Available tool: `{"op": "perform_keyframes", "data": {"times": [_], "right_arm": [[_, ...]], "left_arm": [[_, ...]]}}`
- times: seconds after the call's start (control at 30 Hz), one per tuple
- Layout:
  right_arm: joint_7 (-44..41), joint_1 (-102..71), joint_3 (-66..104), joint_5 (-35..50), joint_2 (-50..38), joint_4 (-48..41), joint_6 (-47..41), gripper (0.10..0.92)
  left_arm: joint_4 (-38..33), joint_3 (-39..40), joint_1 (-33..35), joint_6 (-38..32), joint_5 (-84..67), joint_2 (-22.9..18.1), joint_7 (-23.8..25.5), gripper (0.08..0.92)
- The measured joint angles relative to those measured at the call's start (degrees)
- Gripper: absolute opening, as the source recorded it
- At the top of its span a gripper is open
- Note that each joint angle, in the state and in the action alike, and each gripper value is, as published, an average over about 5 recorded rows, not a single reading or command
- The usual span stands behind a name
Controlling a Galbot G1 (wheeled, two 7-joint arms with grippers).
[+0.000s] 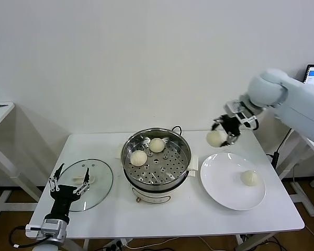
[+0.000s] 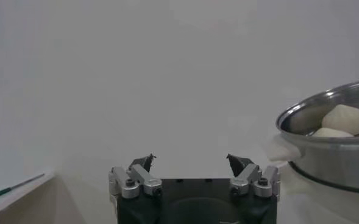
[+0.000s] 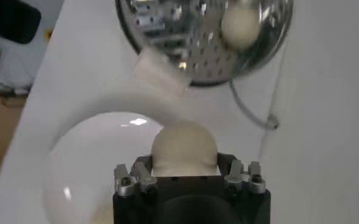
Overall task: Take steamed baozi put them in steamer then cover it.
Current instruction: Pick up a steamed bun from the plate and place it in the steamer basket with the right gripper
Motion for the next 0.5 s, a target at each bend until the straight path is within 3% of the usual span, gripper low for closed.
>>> {"op": "perform_keyframes", "data": {"times": [0.5], "right_arm": [[4.8,4.8,-8.9,-7.1,16.5,0.7,18.6,0.712]], "left_arm": [[0.3,-1.3,-0.5,-0.1,-0.9,1.2,0.6,0.823]]}}
